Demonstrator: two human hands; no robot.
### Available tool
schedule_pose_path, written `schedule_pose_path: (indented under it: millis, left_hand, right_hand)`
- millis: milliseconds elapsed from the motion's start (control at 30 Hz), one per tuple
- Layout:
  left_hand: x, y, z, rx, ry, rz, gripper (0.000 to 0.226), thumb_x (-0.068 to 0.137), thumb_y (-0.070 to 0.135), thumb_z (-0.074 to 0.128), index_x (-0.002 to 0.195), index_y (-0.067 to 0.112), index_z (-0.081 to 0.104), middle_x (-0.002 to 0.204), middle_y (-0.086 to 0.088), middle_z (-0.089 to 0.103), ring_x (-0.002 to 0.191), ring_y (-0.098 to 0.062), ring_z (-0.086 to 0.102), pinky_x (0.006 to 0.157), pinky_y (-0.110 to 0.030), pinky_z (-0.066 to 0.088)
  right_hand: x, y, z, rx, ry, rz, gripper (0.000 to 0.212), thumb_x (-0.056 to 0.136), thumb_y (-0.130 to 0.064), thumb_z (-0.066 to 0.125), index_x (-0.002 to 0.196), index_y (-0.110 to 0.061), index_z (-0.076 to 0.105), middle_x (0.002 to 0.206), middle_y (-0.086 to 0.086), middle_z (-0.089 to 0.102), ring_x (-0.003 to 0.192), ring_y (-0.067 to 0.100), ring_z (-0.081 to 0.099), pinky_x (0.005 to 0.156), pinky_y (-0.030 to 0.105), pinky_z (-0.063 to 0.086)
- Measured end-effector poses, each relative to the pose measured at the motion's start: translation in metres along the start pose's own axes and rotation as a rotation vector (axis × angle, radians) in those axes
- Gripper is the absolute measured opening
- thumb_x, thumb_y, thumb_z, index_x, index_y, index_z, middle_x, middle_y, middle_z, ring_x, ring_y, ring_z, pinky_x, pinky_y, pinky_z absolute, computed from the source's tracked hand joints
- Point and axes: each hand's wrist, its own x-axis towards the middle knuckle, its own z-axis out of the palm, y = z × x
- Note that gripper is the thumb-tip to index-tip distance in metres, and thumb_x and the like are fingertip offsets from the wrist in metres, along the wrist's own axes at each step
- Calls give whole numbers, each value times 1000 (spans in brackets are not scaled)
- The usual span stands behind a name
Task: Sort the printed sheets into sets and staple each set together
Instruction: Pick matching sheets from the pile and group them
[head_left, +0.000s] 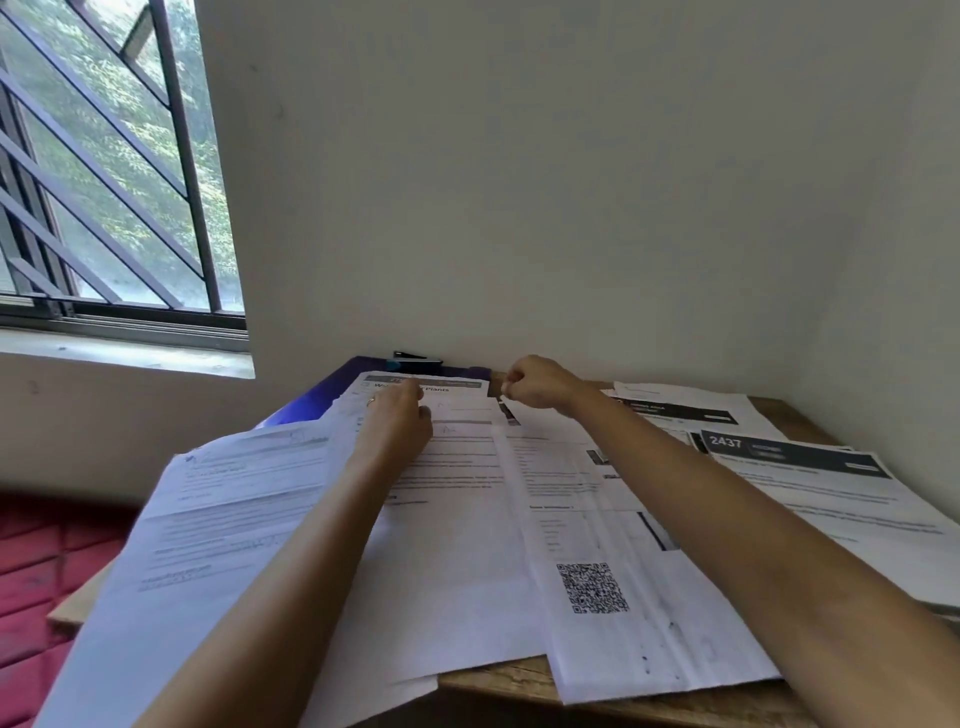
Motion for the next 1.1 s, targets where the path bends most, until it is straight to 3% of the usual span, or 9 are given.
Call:
schedule_pose_path:
  millis: [167, 300, 467, 633, 800, 933, 1000, 1100]
  left_hand:
    - [-5, -16, 17, 13, -19, -17, 33, 98, 18, 42, 125, 2, 52, 126, -21, 56, 121, -36, 46, 101, -37, 35]
    - [-2, -18, 17, 7, -33, -1, 33, 99, 20, 40, 124, 4, 53, 126, -19, 55, 120, -34, 46, 100, -38, 37]
    - [1, -19, 16, 40, -53, 5, 33, 100, 24, 42, 124, 6, 55, 126, -17, 55, 120, -32, 46, 100, -37, 36]
    - [3, -19, 12, 40, -74, -4, 34, 100, 26, 43, 123, 6, 57, 127, -16, 56, 119, -32, 48, 102, -37, 36]
    - [4, -19, 12, 5, -94, -32, 45, 99, 41, 44, 128, 8, 54, 131, -16, 54, 123, -32, 45, 107, -40, 33]
    - [5, -23, 11, 95, -94, -50, 61, 93, 56, 48, 134, 12, 50, 140, -13, 47, 136, -31, 34, 117, -52, 13]
    - [7, -25, 4, 90, -67, -118, 63, 90, 58, 51, 136, 14, 48, 143, -13, 44, 139, -33, 30, 115, -57, 7]
    - [13, -34, -9, -168, 32, -277, 53, 92, 42, 56, 137, 16, 47, 141, -15, 45, 133, -36, 36, 113, -49, 22]
  right_hand:
    - [30, 3, 23, 31, 27, 24, 30, 92, -12, 53, 112, 8, 63, 114, 21, 65, 97, 28, 60, 84, 37, 49]
    - [48, 4, 32, 49, -33, 41, 33, 91, -26, 61, 112, -1, 65, 115, 14, 64, 99, 23, 58, 82, 30, 46]
    - [57, 8, 29, -17, -168, 4, 47, 84, -44, 68, 113, -6, 66, 119, 10, 63, 108, 23, 58, 93, 36, 48]
    - [49, 9, 19, -70, -267, -66, 65, 77, -42, 76, 129, -11, 54, 126, 1, 53, 116, 19, 51, 100, 33, 44]
    - [48, 21, 23, -3, -257, -81, 70, 71, -32, 83, 132, -15, 52, 132, 4, 49, 116, 17, 47, 93, 26, 40]
    - [45, 25, 26, 43, -194, -98, 66, 71, -28, 83, 129, -17, 55, 127, 1, 52, 111, 14, 49, 89, 26, 39]
    - [43, 25, 27, 94, -171, -92, 63, 70, -23, 85, 126, -15, 56, 124, 2, 53, 107, 16, 52, 80, 25, 44]
    - [42, 25, 30, 211, -125, -72, 58, 68, -12, 85, 120, -10, 59, 117, 4, 53, 96, 17, 55, 67, 22, 49]
